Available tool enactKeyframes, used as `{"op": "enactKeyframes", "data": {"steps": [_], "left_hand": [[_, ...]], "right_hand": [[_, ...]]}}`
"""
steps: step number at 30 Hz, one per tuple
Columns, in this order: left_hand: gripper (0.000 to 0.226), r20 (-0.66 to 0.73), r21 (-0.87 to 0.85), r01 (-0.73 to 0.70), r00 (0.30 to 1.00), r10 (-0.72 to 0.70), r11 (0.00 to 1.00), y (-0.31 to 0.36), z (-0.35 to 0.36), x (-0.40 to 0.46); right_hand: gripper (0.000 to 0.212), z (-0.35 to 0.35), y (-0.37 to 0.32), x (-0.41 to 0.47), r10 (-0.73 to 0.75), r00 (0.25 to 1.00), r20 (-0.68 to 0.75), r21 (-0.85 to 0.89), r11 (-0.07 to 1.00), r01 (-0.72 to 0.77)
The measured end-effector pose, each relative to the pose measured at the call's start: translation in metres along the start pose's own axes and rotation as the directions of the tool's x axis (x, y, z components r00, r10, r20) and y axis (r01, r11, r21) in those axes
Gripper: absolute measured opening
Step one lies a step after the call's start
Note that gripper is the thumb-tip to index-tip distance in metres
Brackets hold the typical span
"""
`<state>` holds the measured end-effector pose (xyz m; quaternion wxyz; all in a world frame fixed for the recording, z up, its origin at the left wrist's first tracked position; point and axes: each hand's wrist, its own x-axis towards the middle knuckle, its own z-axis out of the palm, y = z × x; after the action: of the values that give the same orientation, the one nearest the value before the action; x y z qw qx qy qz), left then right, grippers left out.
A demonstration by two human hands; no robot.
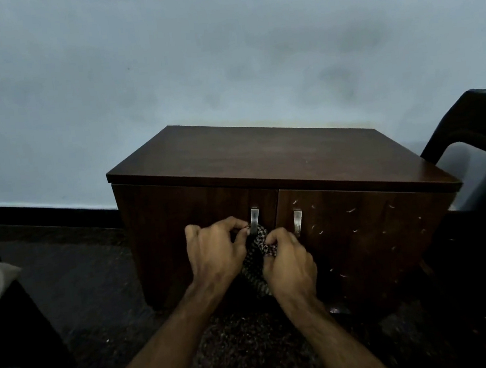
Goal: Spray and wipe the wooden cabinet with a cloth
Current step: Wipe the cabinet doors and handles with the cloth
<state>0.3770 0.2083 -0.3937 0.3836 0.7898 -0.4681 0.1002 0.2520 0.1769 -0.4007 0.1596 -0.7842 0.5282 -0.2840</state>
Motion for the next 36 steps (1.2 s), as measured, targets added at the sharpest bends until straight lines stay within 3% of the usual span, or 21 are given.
{"op": "enactKeyframes", "data": {"steps": [5, 8, 10, 15, 17, 22, 26, 29, 33, 36], "left_hand": [[0.014, 0.022, -0.186, 0.236, 0.972, -0.236, 0.954, -0.001, 0.009, -0.018], [0.013, 0.046, -0.194, 0.273, 0.962, -0.269, 0.942, -0.003, 0.010, -0.019], [0.014, 0.054, -0.142, 0.224, 0.974, -0.219, 0.964, -0.007, 0.006, -0.016], [0.016, 0.055, 0.087, -0.089, 0.995, 0.085, 0.992, 0.001, -0.010, 0.008], [0.016, 0.068, 0.103, -0.112, 0.992, 0.105, 0.988, 0.003, -0.010, 0.010], [0.012, -0.027, -0.114, 0.095, 0.995, -0.099, 0.989, -0.006, 0.010, -0.016], [0.013, 0.040, -0.287, 0.283, 0.958, -0.284, 0.915, -0.005, 0.020, -0.021], [0.014, 0.080, -0.280, 0.319, 0.947, -0.310, 0.905, -0.006, 0.018, -0.020], [0.016, 0.021, -0.200, 0.194, 0.981, -0.194, 0.960, -0.009, 0.011, -0.013], [0.017, 0.009, -0.008, 0.008, 1.000, -0.008, 1.000, -0.002, 0.002, -0.001]], "right_hand": [[0.024, -0.029, -0.017, 0.015, -0.106, 0.994, -0.028, -0.041, 0.994, 0.105], [0.033, -0.034, -0.026, 0.022, -0.136, 0.990, -0.026, -0.089, 0.987, 0.134], [0.033, -0.027, -0.021, 0.016, -0.115, 0.993, 0.000, -0.084, 0.990, 0.115], [0.044, -0.005, 0.006, -0.006, -0.017, 0.998, 0.058, -0.032, 0.999, 0.018], [0.045, -0.004, 0.005, -0.006, 0.009, 0.998, 0.068, -0.045, 0.999, -0.006], [0.032, -0.024, -0.009, 0.003, -0.024, 0.999, 0.038, -0.063, 0.998, 0.027], [0.034, -0.044, -0.029, 0.017, -0.130, 0.990, 0.054, -0.184, 0.973, 0.138], [0.034, -0.044, -0.036, 0.020, -0.143, 0.981, 0.129, -0.267, 0.948, 0.173], [0.028, -0.030, -0.017, 0.005, -0.049, 0.994, 0.100, -0.165, 0.984, 0.065], [0.035, -0.021, -0.005, -0.002, 0.016, 0.993, 0.121, -0.147, 0.989, 0.002]]}}
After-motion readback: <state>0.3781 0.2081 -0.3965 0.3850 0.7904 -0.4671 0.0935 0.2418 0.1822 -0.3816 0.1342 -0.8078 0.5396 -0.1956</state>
